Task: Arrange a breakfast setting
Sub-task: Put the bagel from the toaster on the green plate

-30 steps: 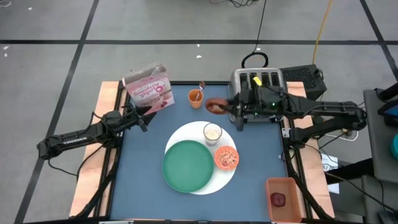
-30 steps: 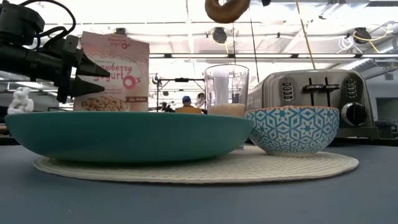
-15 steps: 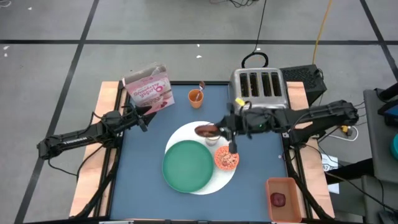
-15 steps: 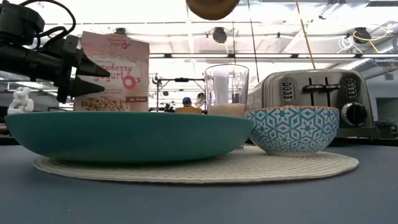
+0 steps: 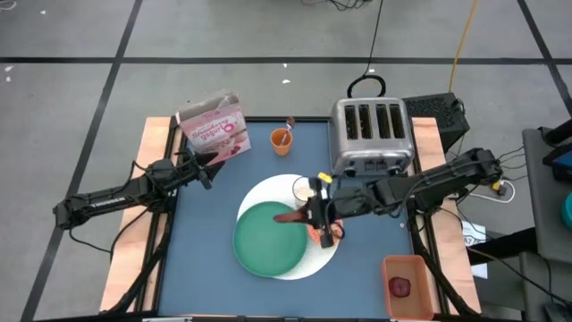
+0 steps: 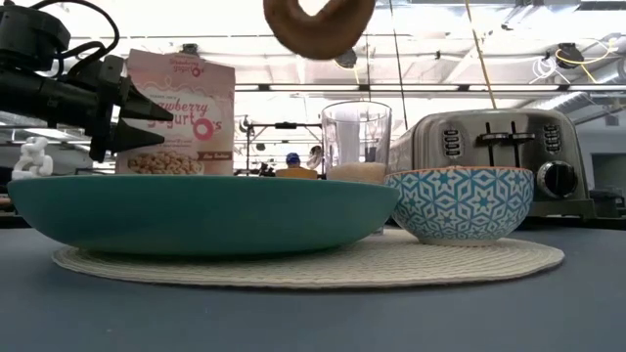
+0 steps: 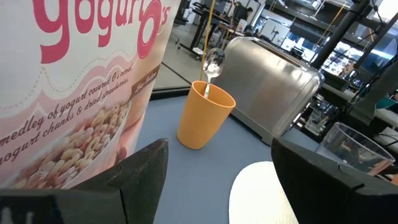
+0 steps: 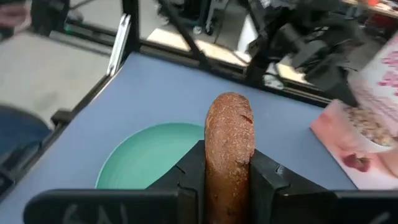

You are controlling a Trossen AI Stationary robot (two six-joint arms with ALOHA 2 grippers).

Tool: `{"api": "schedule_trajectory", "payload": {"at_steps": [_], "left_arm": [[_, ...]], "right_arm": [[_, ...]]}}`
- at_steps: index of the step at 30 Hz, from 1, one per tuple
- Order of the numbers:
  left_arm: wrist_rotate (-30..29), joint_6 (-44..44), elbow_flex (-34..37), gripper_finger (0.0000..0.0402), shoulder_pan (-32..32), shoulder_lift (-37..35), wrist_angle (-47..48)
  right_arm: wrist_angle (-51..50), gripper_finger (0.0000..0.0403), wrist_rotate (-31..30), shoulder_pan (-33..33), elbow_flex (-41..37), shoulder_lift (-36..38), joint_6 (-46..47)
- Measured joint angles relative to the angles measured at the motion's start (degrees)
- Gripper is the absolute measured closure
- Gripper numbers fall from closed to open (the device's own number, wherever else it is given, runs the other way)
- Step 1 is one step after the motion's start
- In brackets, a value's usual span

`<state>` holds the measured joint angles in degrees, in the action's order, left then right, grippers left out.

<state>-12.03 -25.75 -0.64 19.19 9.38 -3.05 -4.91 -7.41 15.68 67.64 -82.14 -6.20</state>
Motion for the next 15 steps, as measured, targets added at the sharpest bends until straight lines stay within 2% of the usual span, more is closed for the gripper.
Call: {"api": "schedule_trajectory", "payload": {"at_steps": [9,15], "left_arm": [[0.0,0.0,0.0,0.0114,0.0,0.0,0.0],[0.0,-0.2,0.0,0.0114,0.0,0.0,0.1]], "right_arm": [[0.2,0.0339,0.0,3.2,0.0,-6.3,-9.1],[0.5,0.0339,0.0,4.1,0.0,-9.3,-11.2]]}}
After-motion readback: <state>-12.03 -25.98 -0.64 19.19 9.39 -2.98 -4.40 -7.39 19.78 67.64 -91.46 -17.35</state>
